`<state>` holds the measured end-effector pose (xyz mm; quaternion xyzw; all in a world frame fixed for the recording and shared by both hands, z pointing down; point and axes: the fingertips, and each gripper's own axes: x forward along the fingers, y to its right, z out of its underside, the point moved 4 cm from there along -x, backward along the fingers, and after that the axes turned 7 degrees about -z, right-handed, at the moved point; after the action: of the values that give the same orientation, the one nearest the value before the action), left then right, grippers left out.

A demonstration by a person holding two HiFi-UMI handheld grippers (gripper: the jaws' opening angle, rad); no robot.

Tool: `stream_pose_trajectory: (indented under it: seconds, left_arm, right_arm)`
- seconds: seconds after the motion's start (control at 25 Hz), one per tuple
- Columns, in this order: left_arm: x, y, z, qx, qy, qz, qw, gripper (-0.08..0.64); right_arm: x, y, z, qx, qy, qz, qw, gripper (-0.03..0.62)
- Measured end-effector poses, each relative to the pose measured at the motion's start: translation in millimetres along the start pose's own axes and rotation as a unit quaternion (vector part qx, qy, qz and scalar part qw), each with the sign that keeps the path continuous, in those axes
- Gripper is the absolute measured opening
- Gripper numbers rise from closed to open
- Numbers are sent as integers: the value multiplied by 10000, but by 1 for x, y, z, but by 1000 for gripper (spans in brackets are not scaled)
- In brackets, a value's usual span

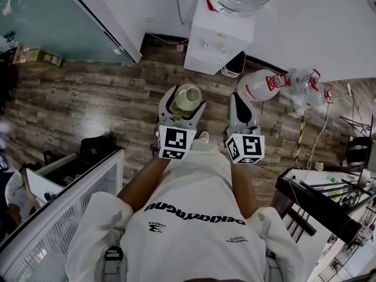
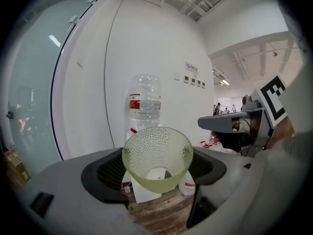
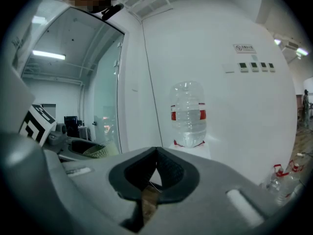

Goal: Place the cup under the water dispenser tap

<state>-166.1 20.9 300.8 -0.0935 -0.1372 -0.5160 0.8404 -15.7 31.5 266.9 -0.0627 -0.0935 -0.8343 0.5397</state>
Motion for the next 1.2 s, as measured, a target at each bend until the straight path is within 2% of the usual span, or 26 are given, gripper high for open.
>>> stream_pose_trajectory:
  seconds: [0.4, 0.64, 1.2]
  left_arm:
    - [39, 5, 13, -74, -354, -52, 9993, 373]
    - [76, 8, 28, -89, -478, -57, 9988, 373]
    - [108, -1, 50, -101, -634, 56, 9979, 373]
  right_arm:
    - [28, 42, 12, 2, -278, -26, 9996, 0]
    - [39, 64, 34, 83, -431, 30, 9990, -1]
    - [55, 69, 64, 342, -486, 367, 9976, 0]
